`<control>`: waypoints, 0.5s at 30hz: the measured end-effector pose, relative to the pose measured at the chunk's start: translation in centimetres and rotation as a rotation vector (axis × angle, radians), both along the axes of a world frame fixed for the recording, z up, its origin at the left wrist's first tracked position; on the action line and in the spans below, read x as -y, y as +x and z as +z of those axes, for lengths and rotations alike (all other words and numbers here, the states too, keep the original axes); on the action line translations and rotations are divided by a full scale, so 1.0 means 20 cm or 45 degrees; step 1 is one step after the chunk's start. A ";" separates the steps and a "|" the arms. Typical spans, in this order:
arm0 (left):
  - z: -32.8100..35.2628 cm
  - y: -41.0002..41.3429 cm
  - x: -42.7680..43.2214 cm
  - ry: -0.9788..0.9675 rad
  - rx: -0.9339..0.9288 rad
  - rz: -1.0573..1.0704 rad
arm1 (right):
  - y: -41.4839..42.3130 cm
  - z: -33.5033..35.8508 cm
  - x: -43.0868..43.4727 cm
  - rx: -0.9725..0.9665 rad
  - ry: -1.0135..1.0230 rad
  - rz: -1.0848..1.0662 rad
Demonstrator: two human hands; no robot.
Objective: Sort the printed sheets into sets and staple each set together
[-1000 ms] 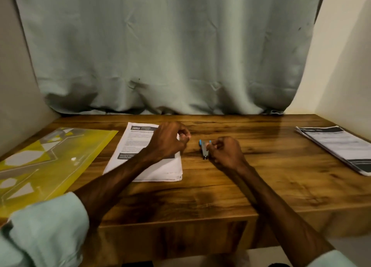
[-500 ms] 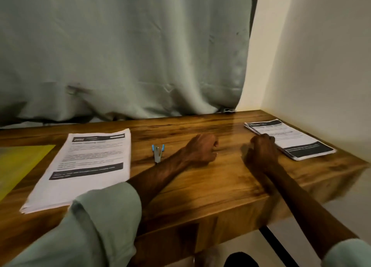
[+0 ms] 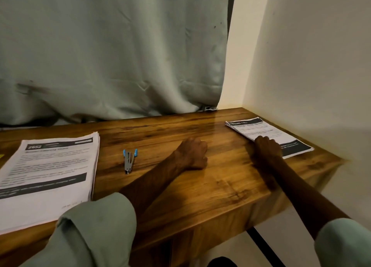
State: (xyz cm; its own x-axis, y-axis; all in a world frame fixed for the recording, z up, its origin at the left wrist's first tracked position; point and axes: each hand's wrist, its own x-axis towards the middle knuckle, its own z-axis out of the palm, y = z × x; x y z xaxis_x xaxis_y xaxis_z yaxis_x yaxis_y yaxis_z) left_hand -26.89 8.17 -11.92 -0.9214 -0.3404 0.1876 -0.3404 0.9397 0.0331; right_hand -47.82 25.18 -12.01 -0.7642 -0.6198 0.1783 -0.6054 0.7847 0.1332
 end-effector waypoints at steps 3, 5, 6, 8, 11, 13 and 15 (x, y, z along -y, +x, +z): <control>0.00 -0.01 0.02 0.031 0.009 -0.020 | 0.02 0.02 0.05 -0.091 0.028 0.013; 0.00 -0.02 0.04 0.061 -0.016 -0.029 | 0.05 0.03 0.06 -0.067 -0.013 0.038; 0.00 -0.02 0.05 0.078 -0.023 -0.030 | 0.07 0.04 0.07 -0.038 -0.055 0.055; 0.00 -0.02 0.06 0.110 -0.021 -0.019 | 0.15 0.05 0.09 0.012 -0.136 0.088; 0.00 0.00 0.08 0.229 -0.040 0.027 | 0.35 0.11 0.12 0.029 -0.299 0.203; 0.03 0.02 0.10 0.518 -0.218 0.122 | 0.50 0.15 0.15 0.054 -0.451 0.310; 0.06 0.03 0.11 1.019 -0.452 0.331 | 0.63 0.15 0.19 0.115 -0.563 0.399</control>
State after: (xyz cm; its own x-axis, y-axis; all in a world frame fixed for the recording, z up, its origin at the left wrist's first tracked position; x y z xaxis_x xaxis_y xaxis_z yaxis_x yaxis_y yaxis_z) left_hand -26.31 5.96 -10.68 -0.7304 -0.6800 0.0640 -0.3837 0.4860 0.7852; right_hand -35.29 21.37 -8.95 -0.5794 -0.7012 0.4154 -0.8129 0.5344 -0.2317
